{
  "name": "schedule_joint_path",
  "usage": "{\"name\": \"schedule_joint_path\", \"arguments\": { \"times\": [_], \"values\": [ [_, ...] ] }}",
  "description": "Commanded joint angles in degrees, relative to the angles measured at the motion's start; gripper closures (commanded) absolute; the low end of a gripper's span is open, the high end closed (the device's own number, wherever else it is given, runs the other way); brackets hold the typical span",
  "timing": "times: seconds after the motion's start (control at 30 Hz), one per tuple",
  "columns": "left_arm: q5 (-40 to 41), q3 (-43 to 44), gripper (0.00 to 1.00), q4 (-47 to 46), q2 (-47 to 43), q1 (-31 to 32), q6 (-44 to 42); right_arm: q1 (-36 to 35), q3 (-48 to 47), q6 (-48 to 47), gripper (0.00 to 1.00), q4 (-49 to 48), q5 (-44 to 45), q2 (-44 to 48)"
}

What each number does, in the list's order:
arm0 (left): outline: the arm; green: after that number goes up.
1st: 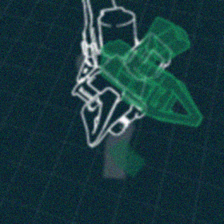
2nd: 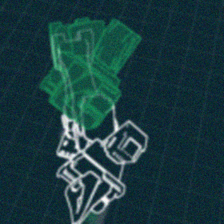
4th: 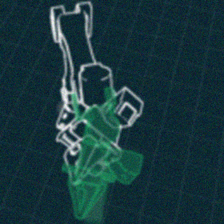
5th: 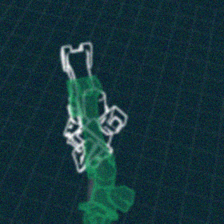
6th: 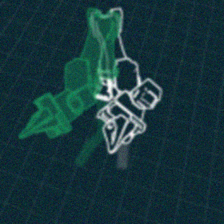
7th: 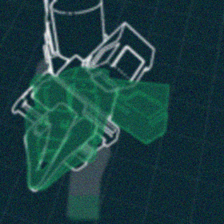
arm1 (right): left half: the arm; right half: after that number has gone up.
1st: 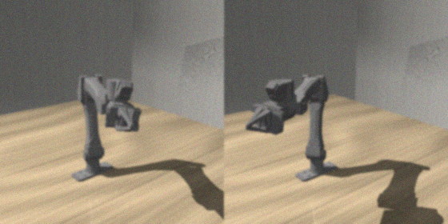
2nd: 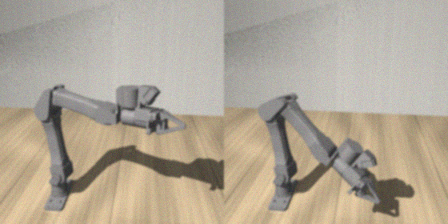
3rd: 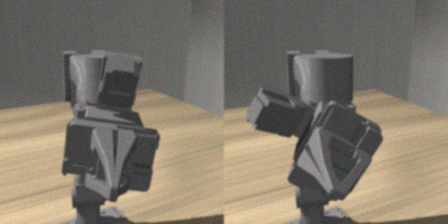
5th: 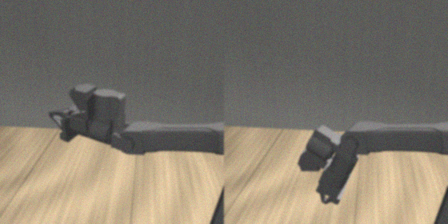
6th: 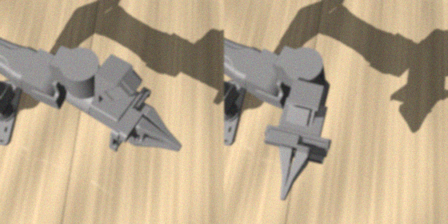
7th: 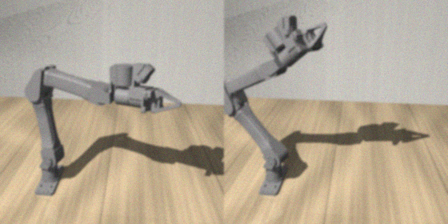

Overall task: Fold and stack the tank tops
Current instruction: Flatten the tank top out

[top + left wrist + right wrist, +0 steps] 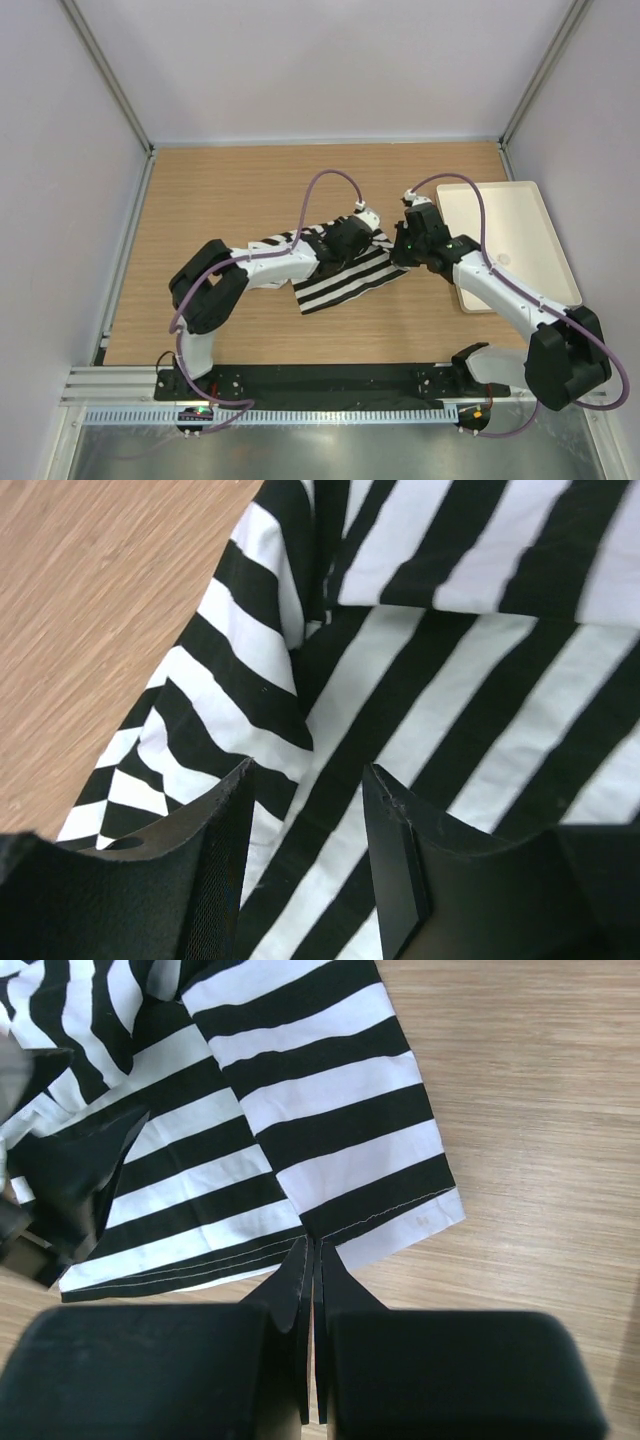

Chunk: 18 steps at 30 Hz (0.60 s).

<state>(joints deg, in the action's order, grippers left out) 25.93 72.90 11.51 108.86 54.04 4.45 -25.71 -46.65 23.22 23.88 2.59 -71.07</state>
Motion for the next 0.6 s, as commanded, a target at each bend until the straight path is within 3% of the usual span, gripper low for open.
{"name": "schedule_joint_path", "arguments": {
  "times": [0.0,0.17,0.37,0.4,0.57],
  "values": [
    [6.4,4.2,0.51,1.9,3.2,-0.8,-1.0,0.8,0.3,-0.5,0.99,-0.6,-1.4,2.7],
    [11.2,6.5,0.52,3.8,5.7,-0.8,0.1,1.4,0.3,-0.6,0.99,-0.6,-1.8,2.7],
    [13.7,9.1,0.69,7.4,8.4,-0.9,0.6,1.8,0.2,-0.7,0.99,-0.6,-4.3,2.3],
    [13.8,9.2,0.77,7.5,8.3,-0.9,0.7,2.0,0.2,-0.8,0.99,-0.5,-4.3,2.4],
    [15.1,7.8,0.94,7.8,3.4,-0.9,2.5,2.7,-0.3,-0.7,0.99,-0.3,-4.2,2.7]
  ]
}}
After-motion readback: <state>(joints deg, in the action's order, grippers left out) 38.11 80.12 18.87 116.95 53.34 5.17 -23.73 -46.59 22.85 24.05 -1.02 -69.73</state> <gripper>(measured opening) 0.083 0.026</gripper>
